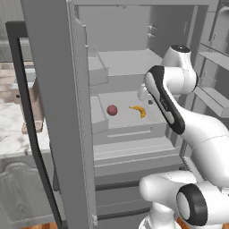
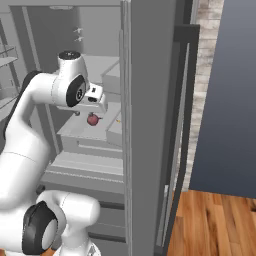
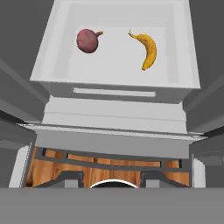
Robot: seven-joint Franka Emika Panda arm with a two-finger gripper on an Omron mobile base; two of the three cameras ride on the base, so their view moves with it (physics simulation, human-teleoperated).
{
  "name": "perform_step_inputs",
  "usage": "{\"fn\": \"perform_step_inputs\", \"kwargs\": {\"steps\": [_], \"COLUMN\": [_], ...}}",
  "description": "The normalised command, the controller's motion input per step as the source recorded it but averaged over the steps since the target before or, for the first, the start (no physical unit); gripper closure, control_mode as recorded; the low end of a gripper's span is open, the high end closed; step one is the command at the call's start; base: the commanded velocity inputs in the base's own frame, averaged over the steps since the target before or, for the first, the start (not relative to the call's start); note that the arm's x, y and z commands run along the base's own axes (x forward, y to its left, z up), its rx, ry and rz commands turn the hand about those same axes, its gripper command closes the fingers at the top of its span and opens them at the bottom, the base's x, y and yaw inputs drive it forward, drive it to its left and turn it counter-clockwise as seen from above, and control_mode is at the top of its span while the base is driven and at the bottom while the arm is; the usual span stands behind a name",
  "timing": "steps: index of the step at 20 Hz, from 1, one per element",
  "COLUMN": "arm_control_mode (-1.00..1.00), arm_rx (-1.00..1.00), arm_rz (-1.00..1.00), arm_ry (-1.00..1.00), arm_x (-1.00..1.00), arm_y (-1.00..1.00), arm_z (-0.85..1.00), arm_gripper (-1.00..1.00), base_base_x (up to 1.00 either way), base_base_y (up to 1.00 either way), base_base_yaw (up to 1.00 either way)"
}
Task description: Move the onion and banana from the second highest shelf to the top shelf to make space. Then, place the pitcher from the counter on the cleared second highest shelf.
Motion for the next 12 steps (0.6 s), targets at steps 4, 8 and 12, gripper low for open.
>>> {"fn": "perform_step_inputs", "kwargs": {"steps": [4, 8, 12], "arm_control_mode": [-1.0, -1.0, -1.0], "arm_rx": [0.0, 0.0, 0.0], "arm_rz": [-0.03, -0.15, -0.14], "arm_ry": [-0.15, -0.28, -0.3], "arm_x": [-0.05, -0.11, -0.06], "arm_y": [-0.01, -0.01, 0.0], "arm_z": [-0.28, -0.68, -0.61], "arm_gripper": [-1.0, -1.0, -1.0], "base_base_x": [0.0, 0.0, 0.0], "base_base_y": [0.0, 0.0, 0.0], "base_base_yaw": [0.0, 0.0, 0.0]}}
